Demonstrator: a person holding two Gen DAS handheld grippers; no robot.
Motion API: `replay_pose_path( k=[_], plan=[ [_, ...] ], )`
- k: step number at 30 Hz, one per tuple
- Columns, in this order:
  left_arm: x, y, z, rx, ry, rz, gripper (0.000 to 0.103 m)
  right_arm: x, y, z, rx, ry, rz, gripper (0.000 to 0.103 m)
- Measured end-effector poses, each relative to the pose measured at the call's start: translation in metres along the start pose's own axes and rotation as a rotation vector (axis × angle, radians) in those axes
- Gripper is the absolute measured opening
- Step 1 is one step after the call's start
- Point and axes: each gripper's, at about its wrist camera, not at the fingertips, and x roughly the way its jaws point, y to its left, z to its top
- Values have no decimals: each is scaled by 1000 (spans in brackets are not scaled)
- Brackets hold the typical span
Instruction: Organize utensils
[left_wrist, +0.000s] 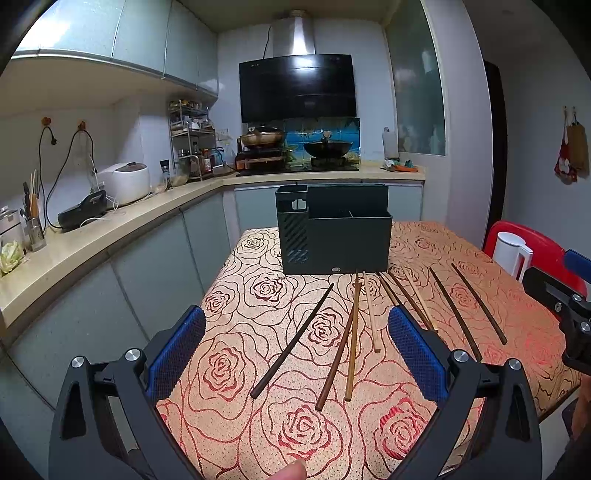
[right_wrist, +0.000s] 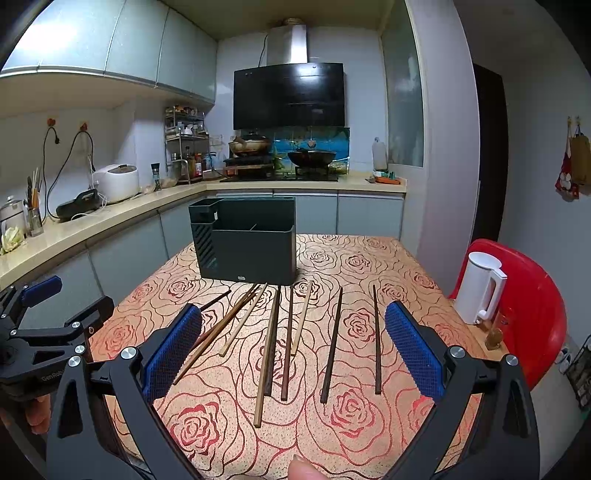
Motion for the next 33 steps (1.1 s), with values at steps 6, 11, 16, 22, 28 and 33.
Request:
replay_pose_path(
  k=[6, 11, 16, 22, 28, 33],
  plan=[
    [1, -1, -1, 0, 0, 0, 96, 0, 1, -1, -2, -1, -1, 96],
    [1, 0, -1, 1, 4, -4, 96, 1, 2, -5, -4, 1, 0, 96],
    [1, 0, -2, 0, 4, -4, 96, 1, 3, -8, -4, 2, -1, 96],
    [2, -1, -4, 2, 5, -8, 96, 1, 3, -7, -5, 3, 0, 96],
    [4, -3, -5, 0, 7, -9, 96, 1, 3, -7, -4, 3, 0, 96],
    [3, -3, -5, 0, 7, -9, 96, 1, 3, -6, -4, 5, 0, 96]
  ],
)
